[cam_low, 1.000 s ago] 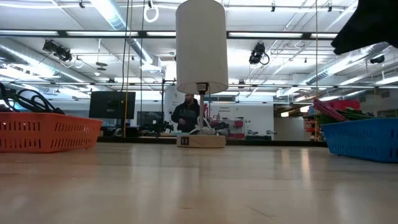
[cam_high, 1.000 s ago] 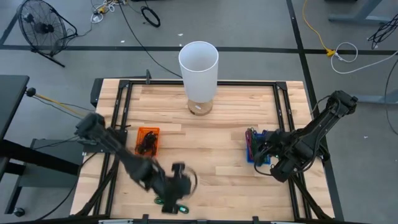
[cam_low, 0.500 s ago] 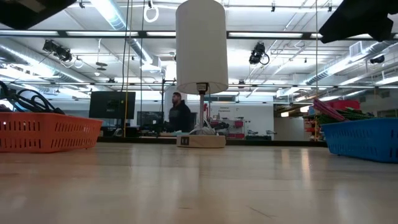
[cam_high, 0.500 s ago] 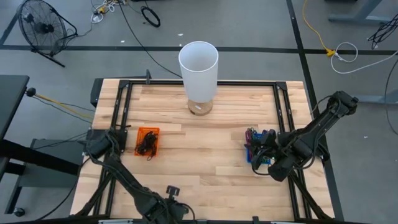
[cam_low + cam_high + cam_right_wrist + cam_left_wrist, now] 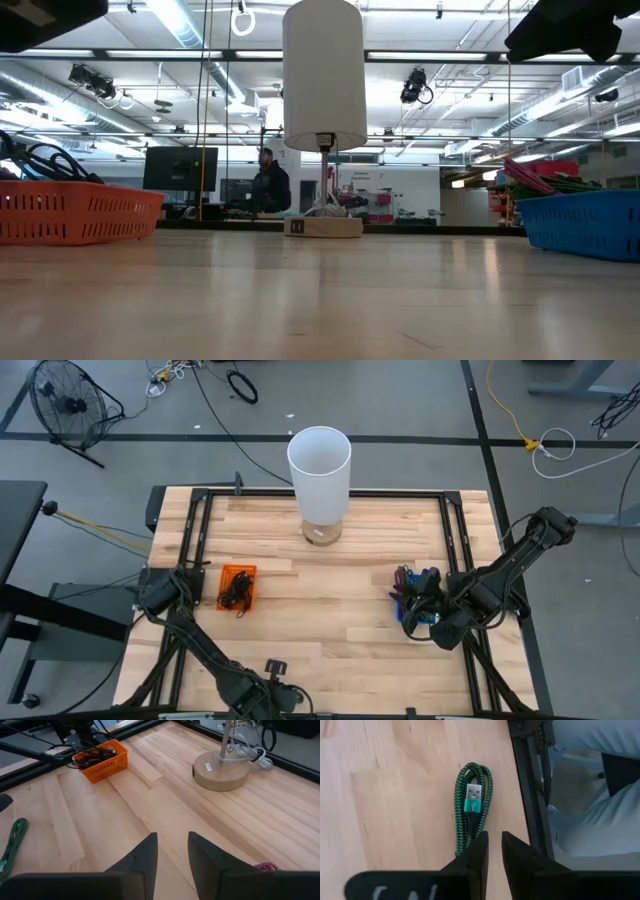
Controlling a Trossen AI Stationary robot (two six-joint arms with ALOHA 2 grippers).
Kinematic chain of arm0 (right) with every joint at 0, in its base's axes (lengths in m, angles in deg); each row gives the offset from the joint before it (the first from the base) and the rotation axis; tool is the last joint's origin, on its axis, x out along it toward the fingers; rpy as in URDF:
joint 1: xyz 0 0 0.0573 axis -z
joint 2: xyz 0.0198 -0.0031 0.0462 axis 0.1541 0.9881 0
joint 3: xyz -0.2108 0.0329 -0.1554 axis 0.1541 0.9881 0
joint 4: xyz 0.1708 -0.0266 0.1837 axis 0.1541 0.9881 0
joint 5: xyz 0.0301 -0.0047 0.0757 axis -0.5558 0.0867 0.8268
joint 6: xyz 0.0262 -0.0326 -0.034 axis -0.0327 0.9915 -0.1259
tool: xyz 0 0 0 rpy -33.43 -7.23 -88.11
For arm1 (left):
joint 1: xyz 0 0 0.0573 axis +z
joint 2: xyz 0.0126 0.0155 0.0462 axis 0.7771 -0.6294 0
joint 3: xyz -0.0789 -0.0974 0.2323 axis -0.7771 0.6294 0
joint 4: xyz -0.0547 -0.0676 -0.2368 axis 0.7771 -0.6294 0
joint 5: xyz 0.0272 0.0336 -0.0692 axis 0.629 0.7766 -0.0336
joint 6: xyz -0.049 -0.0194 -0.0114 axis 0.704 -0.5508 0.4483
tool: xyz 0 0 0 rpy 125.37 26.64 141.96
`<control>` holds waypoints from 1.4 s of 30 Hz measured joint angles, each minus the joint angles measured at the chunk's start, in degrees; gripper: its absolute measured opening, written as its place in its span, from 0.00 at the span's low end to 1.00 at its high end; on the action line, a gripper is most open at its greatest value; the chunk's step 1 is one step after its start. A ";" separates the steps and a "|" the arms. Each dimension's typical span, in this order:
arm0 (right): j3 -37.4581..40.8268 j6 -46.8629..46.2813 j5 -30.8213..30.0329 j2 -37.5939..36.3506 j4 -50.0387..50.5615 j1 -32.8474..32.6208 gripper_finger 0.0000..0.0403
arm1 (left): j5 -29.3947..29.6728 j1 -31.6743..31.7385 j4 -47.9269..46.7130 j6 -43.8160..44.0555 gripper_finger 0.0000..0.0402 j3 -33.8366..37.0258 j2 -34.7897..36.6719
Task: Pick & Place USB Port
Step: Put the green charger cable into the blue bin
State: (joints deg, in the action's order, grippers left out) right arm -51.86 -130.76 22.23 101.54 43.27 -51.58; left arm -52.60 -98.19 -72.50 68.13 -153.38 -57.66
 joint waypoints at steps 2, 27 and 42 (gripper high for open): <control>0.00 0.02 0.04 0.00 -0.04 0.00 0.26 | -0.26 0.00 0.02 1.17 0.15 -0.02 -0.32; -0.02 0.04 0.35 0.02 -0.26 0.00 0.26 | 0.99 -0.17 -3.79 6.52 0.46 5.40 -0.83; -0.02 0.06 0.31 0.02 -0.28 0.00 0.26 | 1.17 0.14 -4.52 8.19 0.05 6.29 -0.68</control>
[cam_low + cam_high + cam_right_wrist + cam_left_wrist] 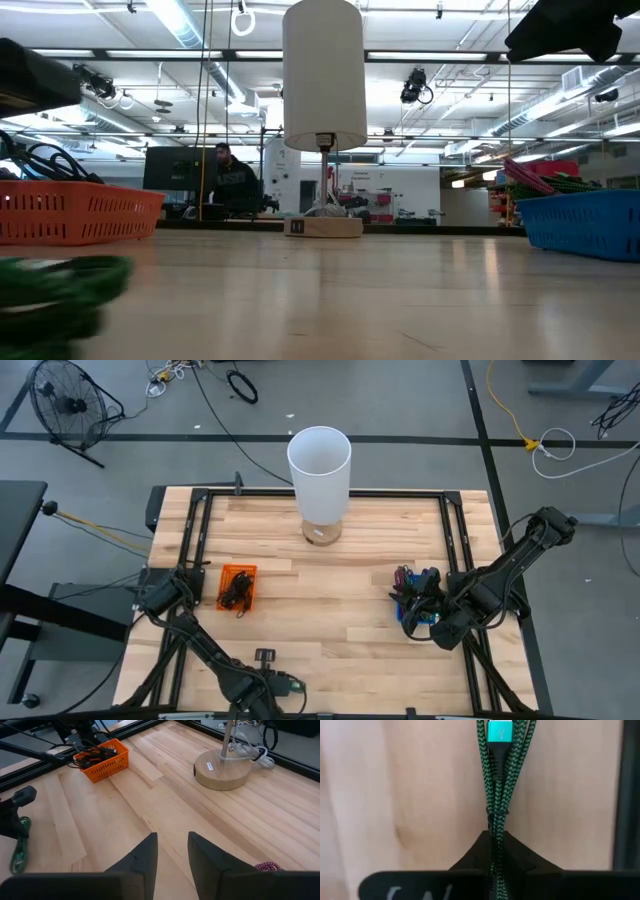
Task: Pick & Place USB Port
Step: Put the green charger cable into the blue bin
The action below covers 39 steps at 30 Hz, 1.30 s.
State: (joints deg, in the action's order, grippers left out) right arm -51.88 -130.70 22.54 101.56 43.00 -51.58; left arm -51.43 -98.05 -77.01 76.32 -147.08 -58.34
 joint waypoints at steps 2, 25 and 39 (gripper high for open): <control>0.00 0.00 -0.02 -0.02 0.00 0.00 0.26 | 1.78 0.04 -0.12 -0.09 0.06 0.04 0.00; 0.00 13.24 -0.12 0.01 -13.60 0.07 0.26 | 29.16 12.08 22.41 -27.96 0.04 0.04 23.98; 0.00 55.01 14.65 2.03 -59.41 0.02 0.26 | 13.35 20.61 41.32 -37.85 0.04 0.02 25.90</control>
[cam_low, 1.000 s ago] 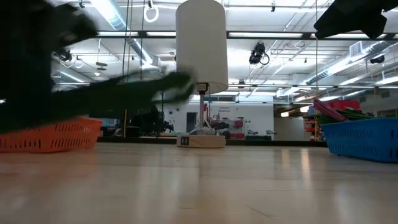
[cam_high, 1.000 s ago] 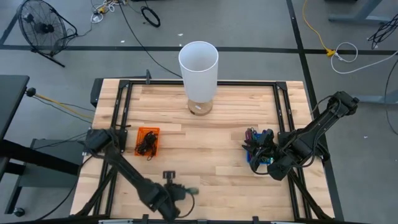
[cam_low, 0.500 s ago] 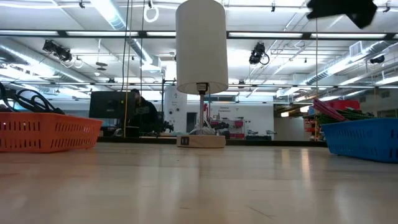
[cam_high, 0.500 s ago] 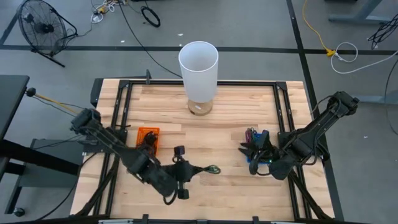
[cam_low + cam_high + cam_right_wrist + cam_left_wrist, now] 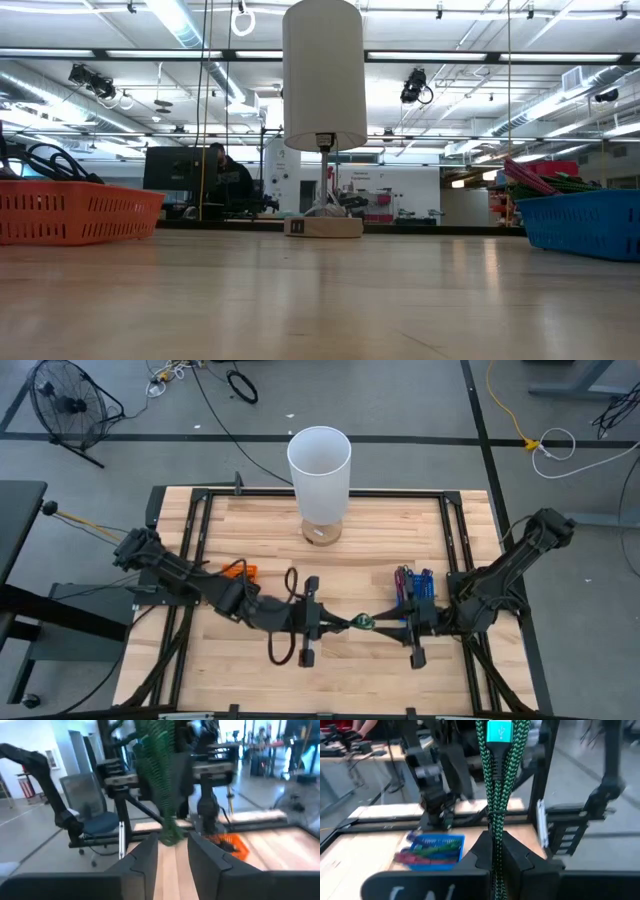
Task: Pick & Place USB Port
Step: Put the green charger cable into the blue bin
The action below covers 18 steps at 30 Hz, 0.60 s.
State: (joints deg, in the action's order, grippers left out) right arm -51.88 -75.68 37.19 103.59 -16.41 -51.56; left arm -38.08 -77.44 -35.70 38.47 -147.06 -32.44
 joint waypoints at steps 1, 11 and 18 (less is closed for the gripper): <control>0.00 1.40 0.36 0.52 -1.29 0.00 0.26 | -1.41 0.58 1.13 0.00 0.04 0.00 0.00; 0.00 10.79 0.10 2.80 -11.15 0.23 0.26 | -7.11 3.20 4.57 0.35 0.04 0.00 -0.55; 0.00 11.08 0.42 3.10 -11.67 0.68 0.27 | -9.25 3.48 8.18 0.04 0.04 0.04 -2.84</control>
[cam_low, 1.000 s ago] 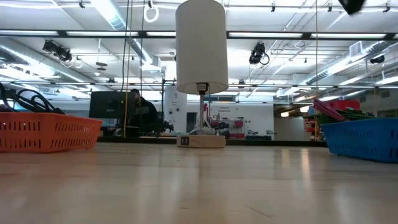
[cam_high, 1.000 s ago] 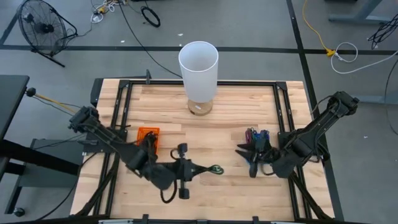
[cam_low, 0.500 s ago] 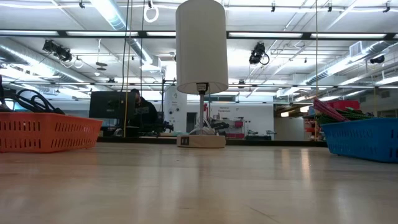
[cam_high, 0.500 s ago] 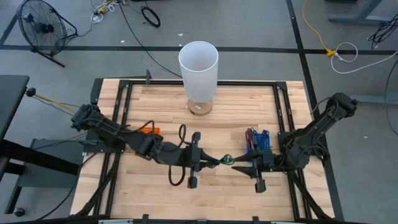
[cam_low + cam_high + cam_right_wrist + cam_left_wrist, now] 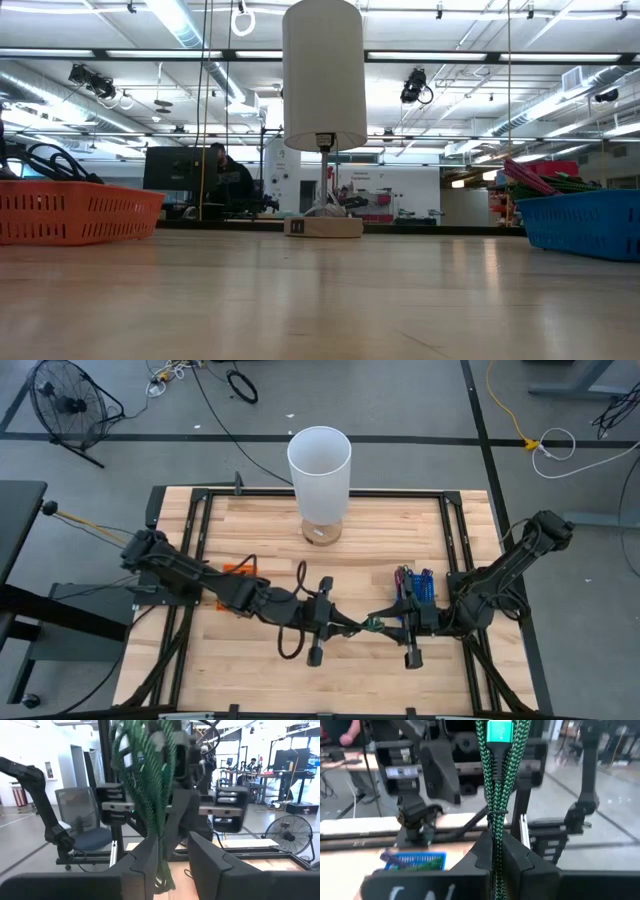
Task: Pick & Place USB Port
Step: Put the green charger cable into the blue bin
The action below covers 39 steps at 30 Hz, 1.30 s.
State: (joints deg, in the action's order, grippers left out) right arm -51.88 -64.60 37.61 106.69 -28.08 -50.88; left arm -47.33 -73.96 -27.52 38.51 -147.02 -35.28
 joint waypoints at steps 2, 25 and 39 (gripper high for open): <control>0.00 0.11 -0.10 0.13 -0.07 0.00 0.27 | -0.98 0.58 1.31 0.00 0.04 -0.06 -0.58; 0.04 0.81 -4.51 0.32 3.65 0.60 0.02 | -2.23 2.08 2.86 1.03 0.22 -0.07 -3.63; 0.04 -7.02 -21.76 -4.27 17.23 -6.38 0.02 | 0.06 1.77 -6.78 -0.51 0.22 -0.04 1.84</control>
State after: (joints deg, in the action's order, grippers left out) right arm -51.84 -71.62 15.86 102.41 -10.85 -57.26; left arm -47.27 -72.19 -34.29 38.00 -147.06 -33.44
